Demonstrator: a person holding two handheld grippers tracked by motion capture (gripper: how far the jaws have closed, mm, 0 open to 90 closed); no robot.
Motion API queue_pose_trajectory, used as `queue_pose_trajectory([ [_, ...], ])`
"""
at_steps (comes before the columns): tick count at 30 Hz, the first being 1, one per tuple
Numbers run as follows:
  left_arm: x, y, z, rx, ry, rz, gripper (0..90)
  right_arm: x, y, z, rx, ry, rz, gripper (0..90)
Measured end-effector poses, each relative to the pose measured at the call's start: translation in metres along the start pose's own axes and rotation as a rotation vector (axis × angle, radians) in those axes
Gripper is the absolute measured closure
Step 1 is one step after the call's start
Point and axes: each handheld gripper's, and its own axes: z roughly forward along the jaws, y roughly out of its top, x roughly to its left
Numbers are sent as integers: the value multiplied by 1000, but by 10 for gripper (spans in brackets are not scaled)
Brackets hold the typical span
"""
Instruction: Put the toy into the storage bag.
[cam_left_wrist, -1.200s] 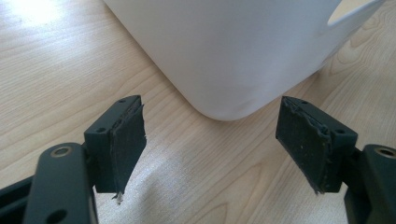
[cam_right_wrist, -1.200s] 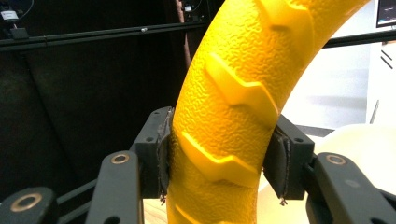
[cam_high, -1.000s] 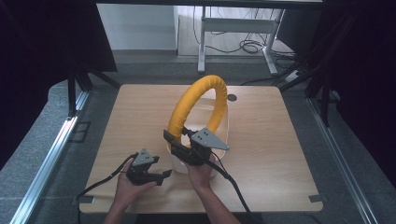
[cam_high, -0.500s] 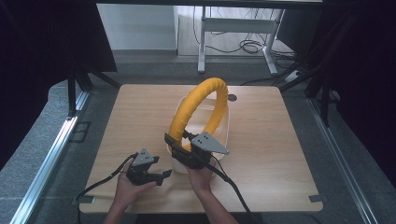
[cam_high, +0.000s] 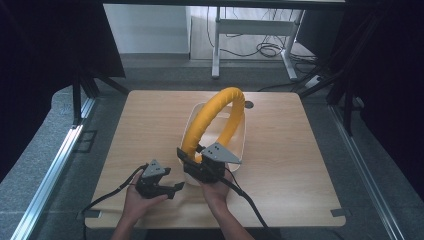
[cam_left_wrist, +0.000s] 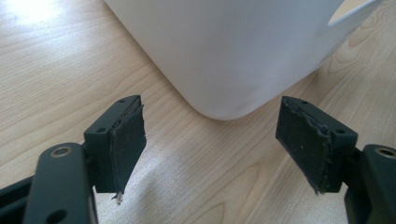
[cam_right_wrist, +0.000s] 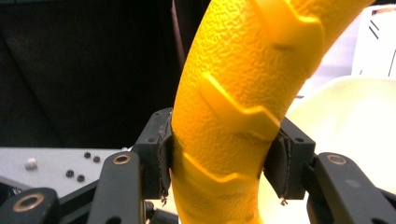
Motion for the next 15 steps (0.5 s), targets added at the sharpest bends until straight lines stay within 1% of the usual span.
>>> queue_pose_trajectory([
  [2, 0, 0, 0, 2, -2, -1, 241, 0, -1, -1, 14, -1, 8, 485],
  [6, 0, 0, 1, 2, -2, -2, 241, -2, -2, -2, 18, -5, 19, 467],
  [12, 0, 0, 1, 3, -3, -1, 241, -5, -4, -4, 15, -14, 26, 425],
  [15, 0, 0, 1, 3, -3, -2, 241, -6, -2, -7, 1, -26, 35, 390],
])
